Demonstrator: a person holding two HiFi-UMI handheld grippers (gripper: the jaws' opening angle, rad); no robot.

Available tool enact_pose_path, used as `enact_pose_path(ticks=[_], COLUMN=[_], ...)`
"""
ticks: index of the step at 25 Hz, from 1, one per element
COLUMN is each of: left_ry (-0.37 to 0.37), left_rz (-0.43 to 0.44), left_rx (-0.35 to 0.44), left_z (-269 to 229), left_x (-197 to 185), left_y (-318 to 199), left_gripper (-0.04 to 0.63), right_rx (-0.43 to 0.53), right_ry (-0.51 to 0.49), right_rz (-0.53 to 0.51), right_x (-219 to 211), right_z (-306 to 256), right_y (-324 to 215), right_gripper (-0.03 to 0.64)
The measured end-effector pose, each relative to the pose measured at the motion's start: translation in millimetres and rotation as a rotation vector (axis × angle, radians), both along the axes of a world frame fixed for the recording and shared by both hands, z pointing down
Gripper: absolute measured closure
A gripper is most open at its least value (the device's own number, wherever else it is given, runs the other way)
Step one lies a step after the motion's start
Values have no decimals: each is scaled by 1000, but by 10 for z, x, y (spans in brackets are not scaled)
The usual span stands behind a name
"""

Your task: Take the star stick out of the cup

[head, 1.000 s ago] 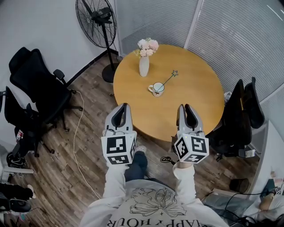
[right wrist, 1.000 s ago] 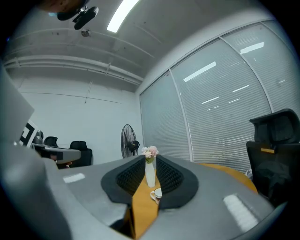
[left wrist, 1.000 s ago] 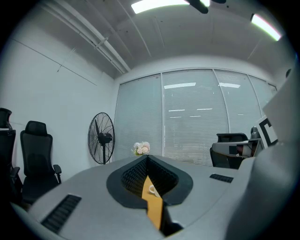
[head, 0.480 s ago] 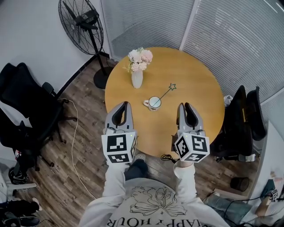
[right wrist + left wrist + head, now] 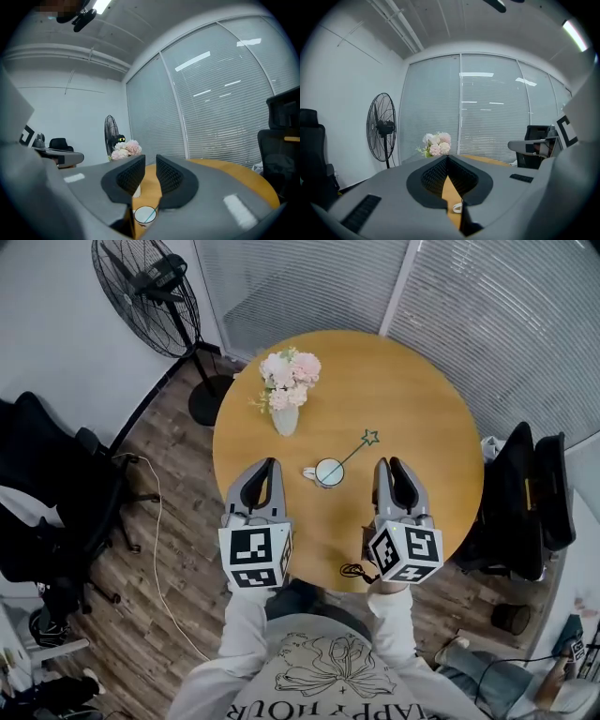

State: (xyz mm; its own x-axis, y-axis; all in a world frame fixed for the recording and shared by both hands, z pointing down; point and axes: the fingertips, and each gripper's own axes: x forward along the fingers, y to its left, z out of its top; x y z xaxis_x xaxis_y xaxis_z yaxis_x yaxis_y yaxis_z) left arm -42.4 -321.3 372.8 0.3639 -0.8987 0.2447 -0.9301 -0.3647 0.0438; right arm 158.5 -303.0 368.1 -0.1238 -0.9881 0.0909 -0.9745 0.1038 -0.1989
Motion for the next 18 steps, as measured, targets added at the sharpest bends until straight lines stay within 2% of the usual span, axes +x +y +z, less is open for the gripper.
enact_pose_path(ticks=[10,18], left_ry=[8,2], left_rz=[40,40], left_rx=[-70,-108], left_z=[330,530], left_x=[132,201], left_y=[-346,-427], left_gripper=[589,589], right_rx=[-75,-133], right_ry=[-9,-24], right_rz=[8,-33], right_x=[19,8], right_z=[330,595], right_y=[-305,-422], right_gripper=[532,528])
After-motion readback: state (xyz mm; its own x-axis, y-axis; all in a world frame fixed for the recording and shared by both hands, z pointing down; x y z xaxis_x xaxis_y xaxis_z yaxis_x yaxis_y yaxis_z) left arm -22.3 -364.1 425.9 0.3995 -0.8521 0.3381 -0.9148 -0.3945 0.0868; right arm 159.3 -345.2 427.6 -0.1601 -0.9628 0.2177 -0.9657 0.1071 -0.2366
